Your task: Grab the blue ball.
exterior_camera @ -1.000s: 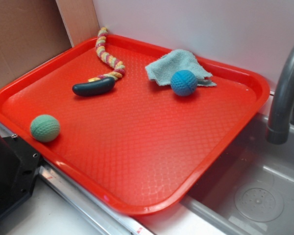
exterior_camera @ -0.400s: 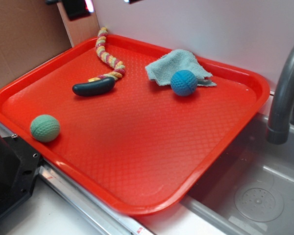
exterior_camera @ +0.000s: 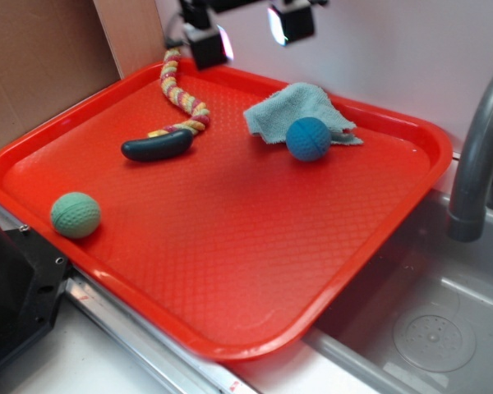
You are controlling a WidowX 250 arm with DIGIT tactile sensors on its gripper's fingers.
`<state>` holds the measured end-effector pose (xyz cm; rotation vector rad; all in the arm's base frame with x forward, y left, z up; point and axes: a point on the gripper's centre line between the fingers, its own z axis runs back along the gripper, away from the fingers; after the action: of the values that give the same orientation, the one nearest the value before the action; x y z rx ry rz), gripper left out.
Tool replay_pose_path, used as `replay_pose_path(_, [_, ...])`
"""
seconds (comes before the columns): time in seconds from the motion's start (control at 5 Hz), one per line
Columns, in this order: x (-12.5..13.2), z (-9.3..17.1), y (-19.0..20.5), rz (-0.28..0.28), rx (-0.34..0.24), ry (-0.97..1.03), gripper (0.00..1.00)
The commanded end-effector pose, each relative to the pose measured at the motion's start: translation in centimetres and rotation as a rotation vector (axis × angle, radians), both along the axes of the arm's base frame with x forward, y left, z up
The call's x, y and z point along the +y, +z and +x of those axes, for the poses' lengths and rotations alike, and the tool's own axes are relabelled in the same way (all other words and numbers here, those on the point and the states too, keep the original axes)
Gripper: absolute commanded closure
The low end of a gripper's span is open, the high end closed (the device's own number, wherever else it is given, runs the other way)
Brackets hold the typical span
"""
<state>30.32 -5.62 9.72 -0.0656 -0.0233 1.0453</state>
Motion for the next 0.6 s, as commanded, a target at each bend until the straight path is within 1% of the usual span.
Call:
replay_pose_path(0.0, [-2.5,1.8,-3.3,-0.001,0.001,-0.118,0.00])
replay_pose_path(0.2, [-3.3,1.6,-5.3,0.015,0.031,-0.147,0.00])
replay_pose_path(0.4, [-3.8,1.4,-6.6,0.031,0.048,-0.164,0.00])
